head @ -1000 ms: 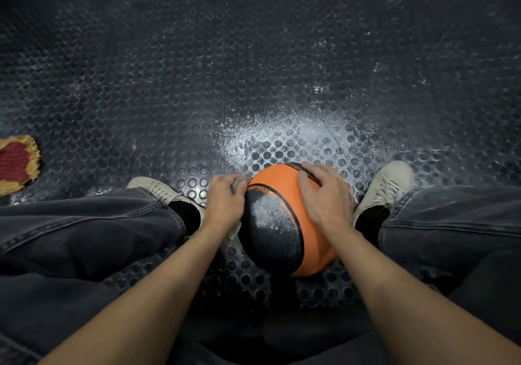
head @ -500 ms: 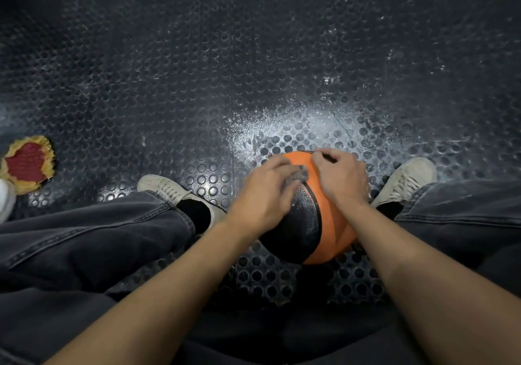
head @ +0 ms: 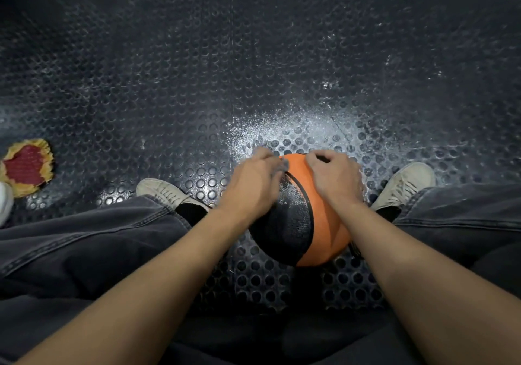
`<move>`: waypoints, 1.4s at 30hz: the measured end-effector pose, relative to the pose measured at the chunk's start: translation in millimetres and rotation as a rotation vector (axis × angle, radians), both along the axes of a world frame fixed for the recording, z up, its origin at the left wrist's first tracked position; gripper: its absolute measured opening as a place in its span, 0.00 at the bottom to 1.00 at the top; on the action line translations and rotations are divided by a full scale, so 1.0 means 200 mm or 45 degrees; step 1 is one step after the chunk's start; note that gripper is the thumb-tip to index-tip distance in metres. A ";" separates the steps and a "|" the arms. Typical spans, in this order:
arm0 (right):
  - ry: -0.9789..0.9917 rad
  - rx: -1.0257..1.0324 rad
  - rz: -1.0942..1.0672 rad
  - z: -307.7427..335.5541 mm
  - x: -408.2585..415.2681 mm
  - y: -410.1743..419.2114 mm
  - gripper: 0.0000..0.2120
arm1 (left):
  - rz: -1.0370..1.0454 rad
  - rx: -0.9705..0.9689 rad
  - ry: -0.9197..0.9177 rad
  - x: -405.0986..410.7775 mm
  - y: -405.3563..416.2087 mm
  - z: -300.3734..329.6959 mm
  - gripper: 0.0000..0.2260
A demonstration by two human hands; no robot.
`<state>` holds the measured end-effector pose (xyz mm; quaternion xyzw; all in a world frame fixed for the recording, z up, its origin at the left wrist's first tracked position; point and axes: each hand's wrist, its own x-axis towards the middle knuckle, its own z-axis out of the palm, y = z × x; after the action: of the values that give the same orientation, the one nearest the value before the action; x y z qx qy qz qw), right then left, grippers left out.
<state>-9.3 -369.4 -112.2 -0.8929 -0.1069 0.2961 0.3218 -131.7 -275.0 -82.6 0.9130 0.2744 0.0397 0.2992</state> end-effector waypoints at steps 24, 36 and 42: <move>-0.197 0.065 0.174 0.03 -0.07 -0.03 0.16 | -0.504 0.217 0.090 0.00 0.09 0.04 0.09; -0.233 0.106 0.182 0.02 -0.07 0.00 0.18 | -0.390 0.252 0.056 0.04 0.13 0.01 0.10; -0.235 0.081 0.192 0.00 -0.05 -0.01 0.19 | -0.747 0.300 0.032 -0.03 0.06 0.03 0.10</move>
<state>-18.8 -370.7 -111.8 -0.8951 -0.2122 0.2324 0.3158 -137.4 -262.9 -76.0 0.9820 -0.0035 -0.0280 0.1867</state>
